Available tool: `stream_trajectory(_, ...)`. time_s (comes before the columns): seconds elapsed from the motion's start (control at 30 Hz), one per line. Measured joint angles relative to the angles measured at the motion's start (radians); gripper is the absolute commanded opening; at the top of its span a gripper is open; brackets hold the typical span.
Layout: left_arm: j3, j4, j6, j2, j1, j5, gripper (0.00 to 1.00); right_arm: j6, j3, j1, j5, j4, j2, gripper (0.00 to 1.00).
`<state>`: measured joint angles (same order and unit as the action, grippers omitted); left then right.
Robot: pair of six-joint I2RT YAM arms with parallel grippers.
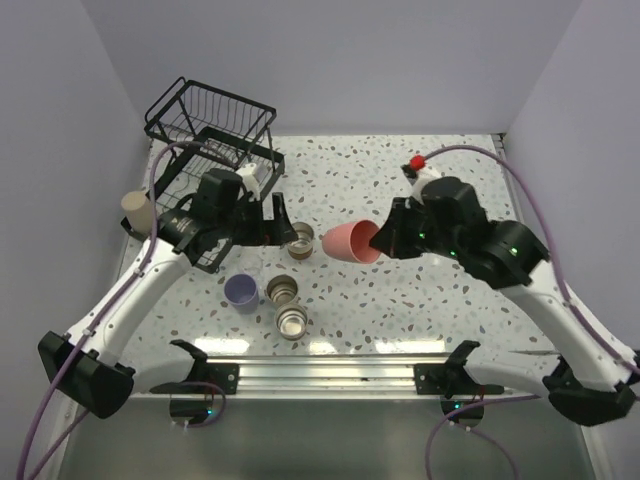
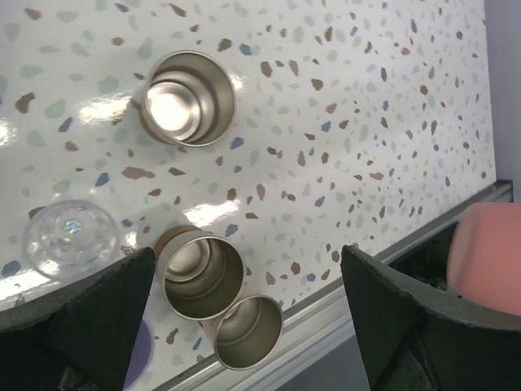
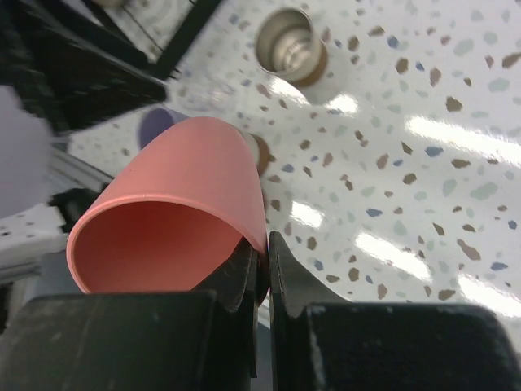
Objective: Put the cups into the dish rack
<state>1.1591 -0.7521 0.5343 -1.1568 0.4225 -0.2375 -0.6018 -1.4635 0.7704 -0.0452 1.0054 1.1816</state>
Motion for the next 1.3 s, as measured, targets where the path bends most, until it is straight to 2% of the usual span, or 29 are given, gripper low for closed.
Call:
stream_trajectory(0.2, 0.089, -0.01, 0.007, -0.062, 0.201, 0.001, 1.0, -0.052, 0.021, 0.001, -0.005, -0.086, -0.254, 0.0)
stream_trajectory(0.3, 0.075, 0.027, 0.047, -0.044, 0.274, -0.052, 1.0, -0.084, 0.062, 0.001, -0.05, -0.111, -0.288, 0.0)
stream_trajectory(0.4, 0.017, 0.126, 0.114, 0.035, 0.286, -0.101, 1.0, -0.134, 0.105, 0.0, -0.091, -0.13, -0.29, 0.0)
stream_trajectory(0.57, -0.14, 0.394, 0.263, 0.236, 0.285, -0.161, 1.0, -0.2, 0.144, -0.012, -0.083, -0.193, -0.271, 0.0)
stream_trajectory(0.73, -0.342, 0.696, 0.403, 0.38, 0.286, -0.185, 1.0, -0.268, 0.134, -0.047, 0.043, -0.321, -0.23, 0.0)
stream_trajectory(1.03, -0.558, 1.154, 0.586, 0.415, 0.286, -0.163, 1.0, -0.458, 0.163, -0.053, 0.298, -0.624, -0.174, 0.0)
stream_trajectory(1.17, -0.586, 1.336, 0.639, 0.383, 0.286, -0.146, 1.0, -0.505, 0.176, -0.053, 0.362, -0.7, -0.149, 0.0)
stream_trajectory(1.3, -0.586, 1.452, 0.66, 0.373, 0.286, -0.134, 1.0, -0.534, 0.204, -0.053, 0.402, -0.732, -0.135, 0.0)
